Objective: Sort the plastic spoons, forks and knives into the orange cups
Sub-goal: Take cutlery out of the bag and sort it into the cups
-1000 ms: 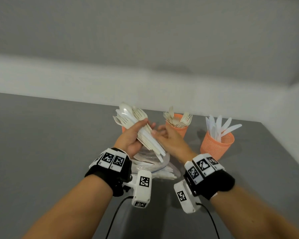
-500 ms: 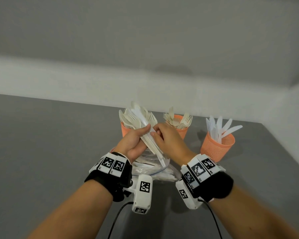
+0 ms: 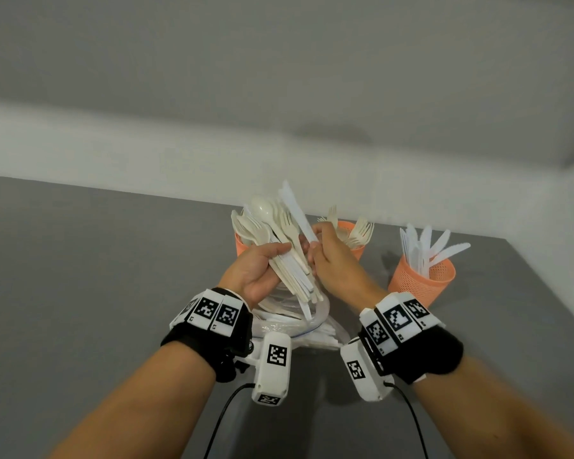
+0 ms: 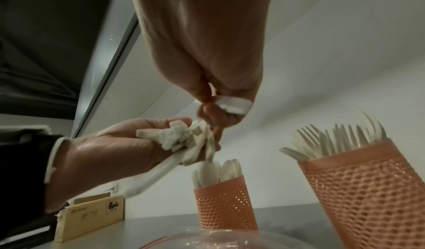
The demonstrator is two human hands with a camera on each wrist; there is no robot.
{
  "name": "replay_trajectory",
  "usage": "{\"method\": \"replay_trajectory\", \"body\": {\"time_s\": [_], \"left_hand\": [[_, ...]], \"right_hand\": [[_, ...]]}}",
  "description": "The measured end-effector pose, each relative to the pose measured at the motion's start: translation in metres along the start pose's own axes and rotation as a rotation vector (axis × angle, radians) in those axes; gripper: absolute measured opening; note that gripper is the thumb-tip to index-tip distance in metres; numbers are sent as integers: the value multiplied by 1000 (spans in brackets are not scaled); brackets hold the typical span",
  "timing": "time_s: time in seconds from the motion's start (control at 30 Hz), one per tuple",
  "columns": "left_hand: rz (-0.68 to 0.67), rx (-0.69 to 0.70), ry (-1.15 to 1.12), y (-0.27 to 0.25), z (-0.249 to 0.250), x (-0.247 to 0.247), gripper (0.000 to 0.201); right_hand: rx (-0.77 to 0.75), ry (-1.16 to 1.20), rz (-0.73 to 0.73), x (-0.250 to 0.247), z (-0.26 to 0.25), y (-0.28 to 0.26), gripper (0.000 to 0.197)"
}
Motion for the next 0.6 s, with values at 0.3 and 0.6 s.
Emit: {"method": "replay_trajectory", "body": {"time_s": [0.3, 0.6], "left_hand": [[0, -53, -44, 1, 1, 1, 29], [-39, -63, 2, -1, -5, 3, 32]], "right_hand": [[-140, -3, -162, 11, -11, 1, 42], [-44, -27, -307, 15, 6, 1, 44]]}}
Point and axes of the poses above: each hand's wrist, its own y-axis towards the middle knuckle, its own x-axis out of the palm, z = x × y, the point moved 10 cm from there along y, towards the middle knuckle, and after that the axes turned 5 degrees about -x, right-handed, at the moved point
